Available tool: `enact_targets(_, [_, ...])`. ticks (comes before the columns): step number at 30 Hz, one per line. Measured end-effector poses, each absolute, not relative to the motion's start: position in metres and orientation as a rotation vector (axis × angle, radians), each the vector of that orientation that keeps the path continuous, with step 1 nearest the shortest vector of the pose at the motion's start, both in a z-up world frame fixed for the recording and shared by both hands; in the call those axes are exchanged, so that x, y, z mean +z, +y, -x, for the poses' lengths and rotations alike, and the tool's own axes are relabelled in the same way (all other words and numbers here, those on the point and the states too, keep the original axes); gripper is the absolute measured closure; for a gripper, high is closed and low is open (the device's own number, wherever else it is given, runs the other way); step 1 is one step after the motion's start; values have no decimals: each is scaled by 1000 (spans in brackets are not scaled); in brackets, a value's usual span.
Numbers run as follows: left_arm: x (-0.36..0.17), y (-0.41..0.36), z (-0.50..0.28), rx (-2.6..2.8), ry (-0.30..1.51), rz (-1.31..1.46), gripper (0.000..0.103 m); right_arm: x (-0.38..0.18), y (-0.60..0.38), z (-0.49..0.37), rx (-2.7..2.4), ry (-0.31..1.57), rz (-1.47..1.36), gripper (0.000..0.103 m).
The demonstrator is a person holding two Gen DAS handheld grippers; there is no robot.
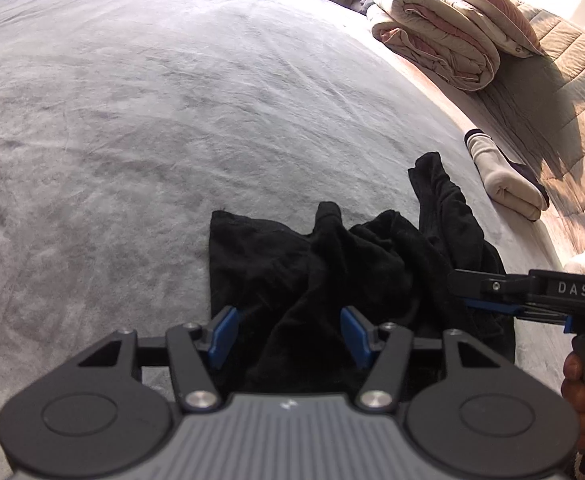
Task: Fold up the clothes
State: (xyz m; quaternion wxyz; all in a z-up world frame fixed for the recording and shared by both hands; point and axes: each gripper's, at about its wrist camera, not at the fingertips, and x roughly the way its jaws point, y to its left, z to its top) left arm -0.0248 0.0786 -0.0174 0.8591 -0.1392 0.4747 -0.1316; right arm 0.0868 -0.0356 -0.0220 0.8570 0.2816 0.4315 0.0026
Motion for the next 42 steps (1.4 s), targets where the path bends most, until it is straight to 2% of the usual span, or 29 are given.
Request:
enact_targets(8, [-33,98,23,-325,978,411,45,-32,-9,-113,-31,961,-474,54])
enact_targets(10, [-33,101,25,-330,972,421,45,-30,-7,-111,-38,959,-457,60])
enact_targets(14, [-33,106,26,-335,973,450,45,-26,-9,-103,-47,956,-461,83])
enact_targets(17, [-33,109,26,-330,971,465,45,-22,-10,-97,-54,954,-463,91])
enact_targets(35, [-31,117,30,-318,955,493,45,-13,-11,-46,-73,968,-461,94])
enact_targets(42, [-21,119,34,-213,875,424,47,-22,-20,-12,-99,986,-517,95])
